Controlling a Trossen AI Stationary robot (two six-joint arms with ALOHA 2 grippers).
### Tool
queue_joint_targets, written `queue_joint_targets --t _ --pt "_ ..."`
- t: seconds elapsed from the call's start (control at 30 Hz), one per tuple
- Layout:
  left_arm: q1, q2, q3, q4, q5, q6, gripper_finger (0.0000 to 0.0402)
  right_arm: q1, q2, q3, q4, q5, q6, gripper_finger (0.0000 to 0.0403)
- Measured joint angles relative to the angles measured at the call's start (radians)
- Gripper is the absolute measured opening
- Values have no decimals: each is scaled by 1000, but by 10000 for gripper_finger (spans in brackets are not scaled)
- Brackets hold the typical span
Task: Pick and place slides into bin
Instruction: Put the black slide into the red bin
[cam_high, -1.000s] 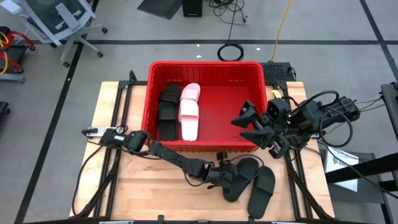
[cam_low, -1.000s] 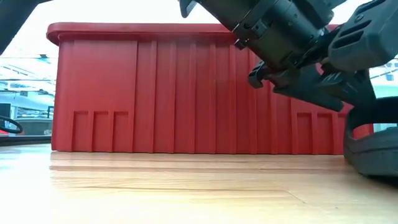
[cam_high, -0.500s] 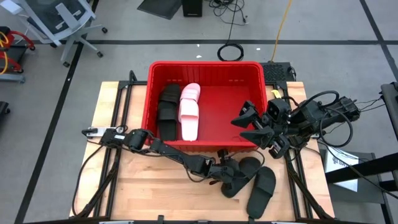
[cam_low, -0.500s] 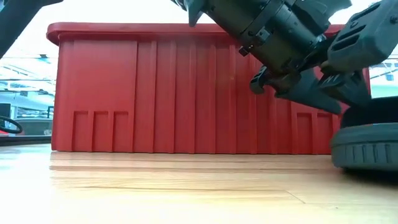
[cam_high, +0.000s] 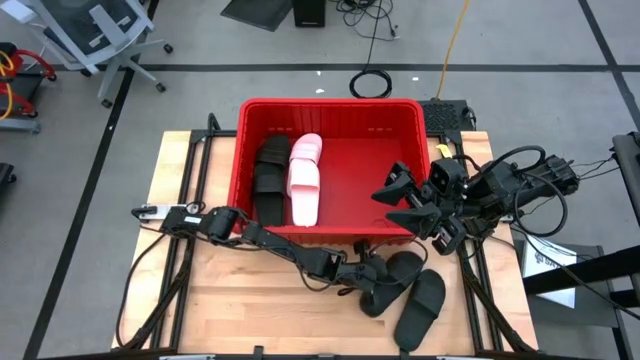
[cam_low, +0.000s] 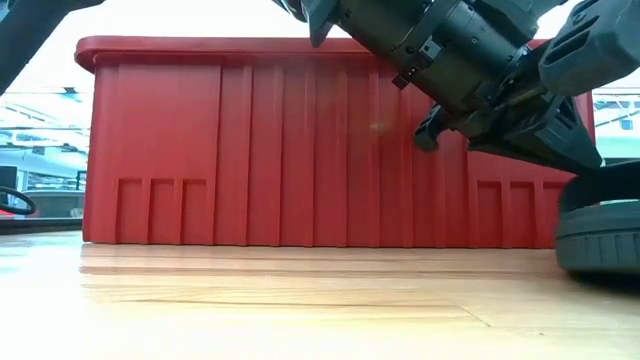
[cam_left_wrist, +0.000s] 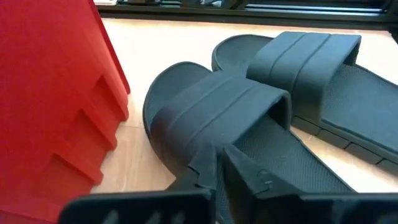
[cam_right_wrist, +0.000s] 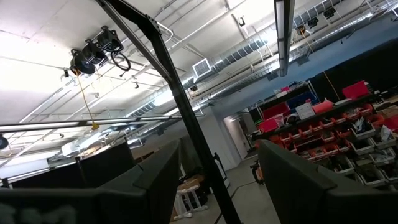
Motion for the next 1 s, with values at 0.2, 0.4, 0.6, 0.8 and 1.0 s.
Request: queue_joint_targets --t 0.2,0.4,0.6,0.8,1.0 --pt "0 0 0 -5 4 -4 5 0 0 0 0 0 0 205" --pt "-9 0 0 -6 20 -28 10 0 0 0 -7 -1 0 205" --pt "-32 -31 0 -24 103 -4 26 0 0 0 1 -4 9 205" --pt "-40 -128 0 -70 124 158 47 0 0 0 58 -6 -4 205" --pt "-36 -238 0 -175 123 192 72 0 -1 0 156 -57 -4 205"
